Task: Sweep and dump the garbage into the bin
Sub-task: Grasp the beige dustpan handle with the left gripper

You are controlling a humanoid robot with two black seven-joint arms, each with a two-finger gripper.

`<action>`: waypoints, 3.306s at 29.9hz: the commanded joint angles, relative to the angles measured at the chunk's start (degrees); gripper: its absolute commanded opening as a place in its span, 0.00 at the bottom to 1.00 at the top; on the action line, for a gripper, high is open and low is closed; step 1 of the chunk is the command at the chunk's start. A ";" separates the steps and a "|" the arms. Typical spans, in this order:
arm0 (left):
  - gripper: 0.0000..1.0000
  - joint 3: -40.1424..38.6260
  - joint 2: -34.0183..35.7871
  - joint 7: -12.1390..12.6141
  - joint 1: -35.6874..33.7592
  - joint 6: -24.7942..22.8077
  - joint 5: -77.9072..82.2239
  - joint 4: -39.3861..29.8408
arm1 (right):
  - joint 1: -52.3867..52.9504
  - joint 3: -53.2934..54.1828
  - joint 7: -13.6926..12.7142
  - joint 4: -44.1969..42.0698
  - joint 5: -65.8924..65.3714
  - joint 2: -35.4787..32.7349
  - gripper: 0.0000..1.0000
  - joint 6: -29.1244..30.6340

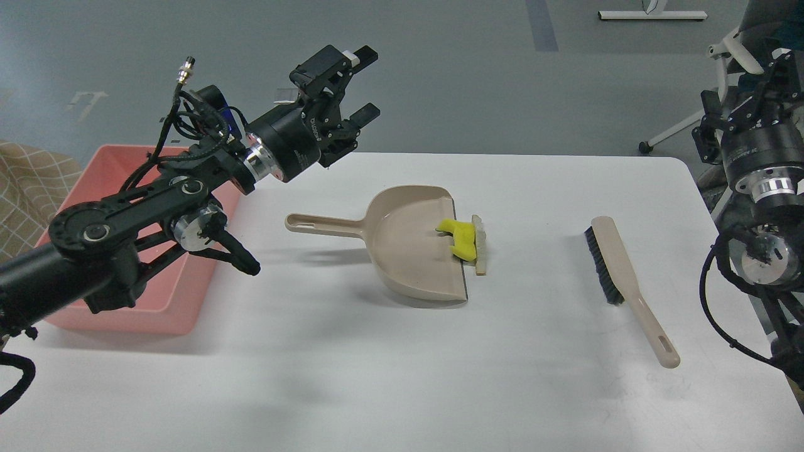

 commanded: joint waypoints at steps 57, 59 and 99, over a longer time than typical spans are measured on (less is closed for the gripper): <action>0.95 6.19 -10.07 4.09 18.29 26.64 12.43 10.68 | -0.63 0.07 0.00 -0.28 0.00 0.14 1.00 -1.23; 0.95 6.10 -10.52 4.17 18.11 26.73 12.26 10.77 | -0.63 0.07 -0.09 -0.28 0.00 0.14 1.00 -1.23; 0.00 3.64 -12.80 6.99 16.00 27.61 12.34 13.15 | -0.72 -4.75 -3.42 1.92 0.00 -7.85 1.00 2.55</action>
